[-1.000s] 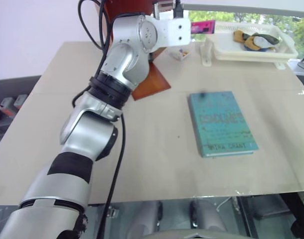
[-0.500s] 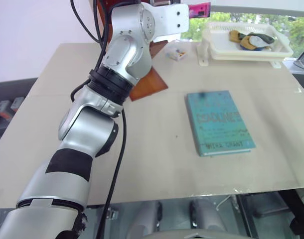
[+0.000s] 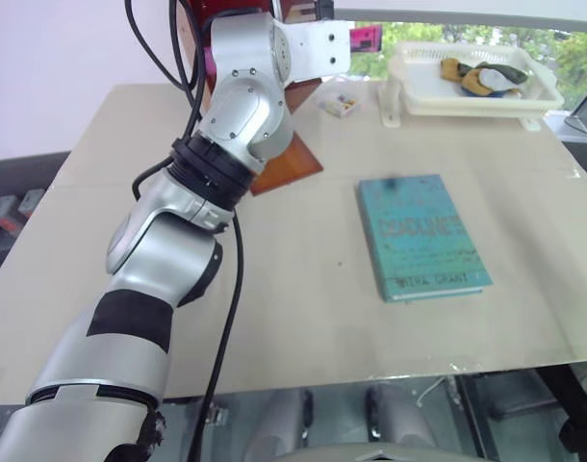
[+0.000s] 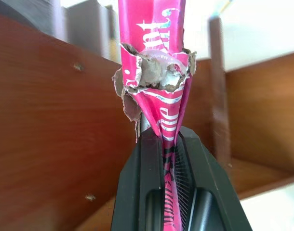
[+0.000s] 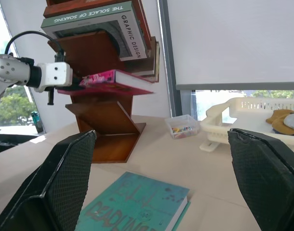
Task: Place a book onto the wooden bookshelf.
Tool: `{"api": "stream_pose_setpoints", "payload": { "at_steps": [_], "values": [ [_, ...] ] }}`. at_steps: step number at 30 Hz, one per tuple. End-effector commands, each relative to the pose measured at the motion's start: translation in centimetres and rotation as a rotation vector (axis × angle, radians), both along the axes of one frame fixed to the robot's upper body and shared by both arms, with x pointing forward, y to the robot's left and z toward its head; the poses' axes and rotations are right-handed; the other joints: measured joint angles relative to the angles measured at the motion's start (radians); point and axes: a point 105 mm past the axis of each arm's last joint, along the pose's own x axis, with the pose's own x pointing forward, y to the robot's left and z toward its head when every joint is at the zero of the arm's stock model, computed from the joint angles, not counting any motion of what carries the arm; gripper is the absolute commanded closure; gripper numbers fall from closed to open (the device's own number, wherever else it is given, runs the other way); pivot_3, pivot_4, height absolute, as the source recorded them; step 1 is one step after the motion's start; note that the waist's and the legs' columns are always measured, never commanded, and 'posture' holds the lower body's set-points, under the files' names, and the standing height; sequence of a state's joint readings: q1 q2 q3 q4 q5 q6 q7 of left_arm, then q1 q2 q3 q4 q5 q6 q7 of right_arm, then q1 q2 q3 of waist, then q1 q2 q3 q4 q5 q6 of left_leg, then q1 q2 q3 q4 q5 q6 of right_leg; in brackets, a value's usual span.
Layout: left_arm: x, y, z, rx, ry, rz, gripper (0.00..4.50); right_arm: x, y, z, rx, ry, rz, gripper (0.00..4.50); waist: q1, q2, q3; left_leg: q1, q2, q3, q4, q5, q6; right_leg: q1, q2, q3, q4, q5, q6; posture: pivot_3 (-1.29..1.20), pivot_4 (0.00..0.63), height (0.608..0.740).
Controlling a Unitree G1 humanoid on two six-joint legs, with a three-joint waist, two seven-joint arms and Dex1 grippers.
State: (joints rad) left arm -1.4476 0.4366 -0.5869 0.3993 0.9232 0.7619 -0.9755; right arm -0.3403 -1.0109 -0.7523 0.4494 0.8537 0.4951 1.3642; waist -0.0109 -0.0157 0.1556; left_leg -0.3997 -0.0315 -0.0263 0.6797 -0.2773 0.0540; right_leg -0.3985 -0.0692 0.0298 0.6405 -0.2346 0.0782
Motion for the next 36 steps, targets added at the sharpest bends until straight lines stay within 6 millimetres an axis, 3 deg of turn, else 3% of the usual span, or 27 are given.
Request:
{"api": "stream_pose_setpoints", "payload": {
  "at_steps": [1, 14, 19, 23, 36],
  "values": [
    [-1.0, -0.6, 1.9, -0.004, -0.078, -0.004, 4.45, -0.3, 0.1, 0.9, -0.019, -0.047, -0.003, 0.0, 0.0, 0.0, 0.0, 0.0, 0.0, 0.0, 0.0, 0.0, 0.0, 0.0, 0.0, 0.0, 0.0, 0.0, 0.0, 0.0, 0.15, 0.74],
    [-1.1, 0.2, 3.0, -0.046, -0.132, 0.053, 4.45, 0.0, 0.0, 1.2, -0.028, -0.053, -0.006, 0.0, 0.0, 0.0, 0.0, 0.0, 0.0, 0.0, 0.0, 0.0, 0.0, 0.0, 0.0, 0.0, 0.0, 0.0, 0.0, 0.0, 0.15, 0.74],
    [-1.0, 1.3, 2.5, -0.043, -0.107, 0.09, 4.45, 0.0, 0.1, 1.3, -0.035, -0.056, 0.01, 0.0, -0.004, 0.0, 0.0, 0.0, 0.0, 0.0, 0.0, 0.0, 0.0, 0.0, 0.0, 0.001, 0.0, 0.0, 0.0, 0.0, 0.15, 0.74],
    [-1.0, 1.7, 1.0, -0.089, -0.049, 0.116, 4.45, 0.2, -0.2, 1.4, -0.045, -0.057, -0.011, 0.0, -0.008, 0.0, 0.0, 0.0, 0.001, 0.002, 0.0, 0.0, 0.0, -0.001, 0.0, 0.002, 0.001, 0.0, 0.0, 0.0, 0.15, 0.74],
    [-0.9, 1.5, 1.3, -0.091, -0.06, 0.11, 4.45, -0.6, 0.4, 2.1, -0.022, -0.085, 0.067, 0.0, -0.01, 0.0, 0.0, 0.0, 0.001, 0.003, 0.0, 0.0, 0.0, -0.002, 0.001, 0.005, 0.001, 0.0, 0.0, 0.0, 0.15, 0.74]
  ]
}}
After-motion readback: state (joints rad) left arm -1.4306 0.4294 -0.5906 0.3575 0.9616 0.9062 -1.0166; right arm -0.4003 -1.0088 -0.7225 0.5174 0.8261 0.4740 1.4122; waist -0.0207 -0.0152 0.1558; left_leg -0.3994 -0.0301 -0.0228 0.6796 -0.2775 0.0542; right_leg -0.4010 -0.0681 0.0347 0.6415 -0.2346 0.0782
